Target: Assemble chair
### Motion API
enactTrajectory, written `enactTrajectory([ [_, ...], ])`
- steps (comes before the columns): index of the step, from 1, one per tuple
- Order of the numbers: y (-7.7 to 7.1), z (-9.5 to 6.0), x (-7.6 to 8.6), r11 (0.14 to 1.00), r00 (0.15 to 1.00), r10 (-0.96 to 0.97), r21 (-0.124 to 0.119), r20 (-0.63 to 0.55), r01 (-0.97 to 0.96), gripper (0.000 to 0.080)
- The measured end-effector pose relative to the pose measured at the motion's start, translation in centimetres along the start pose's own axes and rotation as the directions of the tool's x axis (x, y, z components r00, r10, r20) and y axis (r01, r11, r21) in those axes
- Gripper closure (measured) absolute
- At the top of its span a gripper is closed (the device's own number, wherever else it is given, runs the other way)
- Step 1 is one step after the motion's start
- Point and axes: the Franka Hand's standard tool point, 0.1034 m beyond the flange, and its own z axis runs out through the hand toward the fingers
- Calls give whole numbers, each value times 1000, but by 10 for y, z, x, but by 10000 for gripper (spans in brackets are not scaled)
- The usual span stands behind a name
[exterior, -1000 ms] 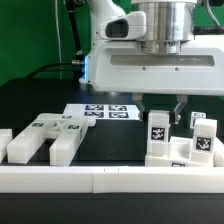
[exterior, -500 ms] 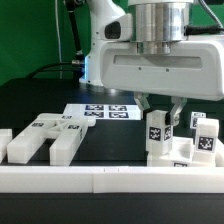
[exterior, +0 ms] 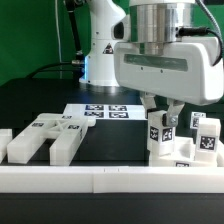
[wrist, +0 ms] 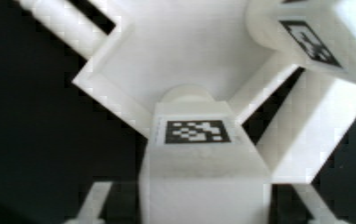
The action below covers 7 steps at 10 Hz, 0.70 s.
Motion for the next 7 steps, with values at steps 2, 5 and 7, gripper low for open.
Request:
enactTrajectory([
  [2, 0, 0, 0, 999, 999, -50, -2, 2, 50, 246],
  [5, 1, 0, 0, 982, 982, -187, -5, 3, 187, 155],
  [7, 1, 0, 0, 932, 932, -364, -4, 1, 364, 151],
])
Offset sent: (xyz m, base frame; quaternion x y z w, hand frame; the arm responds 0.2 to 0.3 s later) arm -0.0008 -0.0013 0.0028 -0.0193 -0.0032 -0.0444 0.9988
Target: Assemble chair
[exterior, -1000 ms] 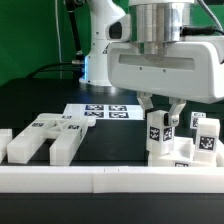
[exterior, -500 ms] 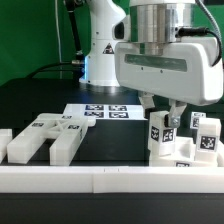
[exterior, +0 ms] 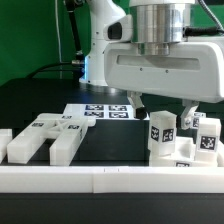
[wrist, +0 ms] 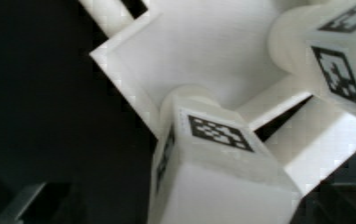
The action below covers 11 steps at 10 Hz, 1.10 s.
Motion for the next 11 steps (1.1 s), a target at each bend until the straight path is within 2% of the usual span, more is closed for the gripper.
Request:
enactTrajectory([
  [1, 0, 0, 1, 991, 991, -136, 0, -2, 136, 151],
  [2, 0, 0, 1, 983, 983, -186, 0, -2, 186, 151],
  [3, 1, 0, 2, 947, 947, -321, -1, -3, 321, 151],
  [9, 0, 0, 1, 755, 755, -656, -9, -1, 656, 151],
  [11, 2, 0, 3, 603, 603, -798, -25, 5, 798, 151],
])
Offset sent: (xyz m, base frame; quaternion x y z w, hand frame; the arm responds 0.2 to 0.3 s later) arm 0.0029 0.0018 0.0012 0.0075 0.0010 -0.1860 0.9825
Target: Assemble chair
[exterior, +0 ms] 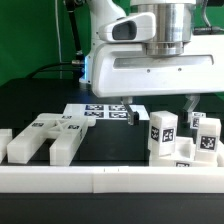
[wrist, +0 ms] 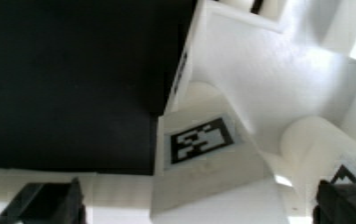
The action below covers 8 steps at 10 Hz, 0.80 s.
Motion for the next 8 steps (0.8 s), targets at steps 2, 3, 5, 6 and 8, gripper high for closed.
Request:
enactTrajectory([
  [2, 2, 0, -1, 997, 997, -79, -5, 2, 79, 179],
  [3, 2, 0, -1, 997, 997, -72, -5, 2, 72, 179],
  [5, 2, 0, -1, 999, 999, -48, -5, 1, 48, 362],
  [6, 3, 0, -1, 999, 999, -47, -5, 1, 47, 507],
  [8, 2, 1, -1, 999, 999, 42, -4, 1, -42, 507],
])
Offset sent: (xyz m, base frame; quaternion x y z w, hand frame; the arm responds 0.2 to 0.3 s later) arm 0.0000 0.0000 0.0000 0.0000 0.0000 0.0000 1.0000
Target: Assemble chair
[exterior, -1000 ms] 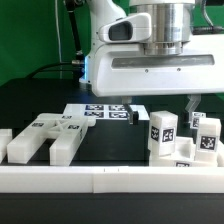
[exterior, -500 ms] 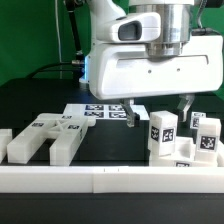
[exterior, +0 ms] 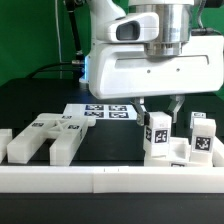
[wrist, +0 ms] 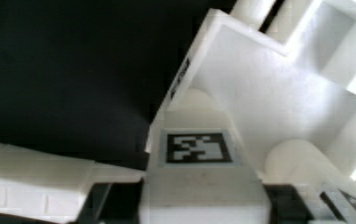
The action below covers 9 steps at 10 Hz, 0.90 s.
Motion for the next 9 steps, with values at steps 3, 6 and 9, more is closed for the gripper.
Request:
enactTrajectory([
  [3, -1, 0, 0, 963, 963, 270, 1, 1, -270, 507],
  [6, -1, 0, 0, 857, 857, 515, 8, 4, -515, 507],
  [9, 0, 1, 1, 689, 689, 724, 28, 4, -724, 507],
])
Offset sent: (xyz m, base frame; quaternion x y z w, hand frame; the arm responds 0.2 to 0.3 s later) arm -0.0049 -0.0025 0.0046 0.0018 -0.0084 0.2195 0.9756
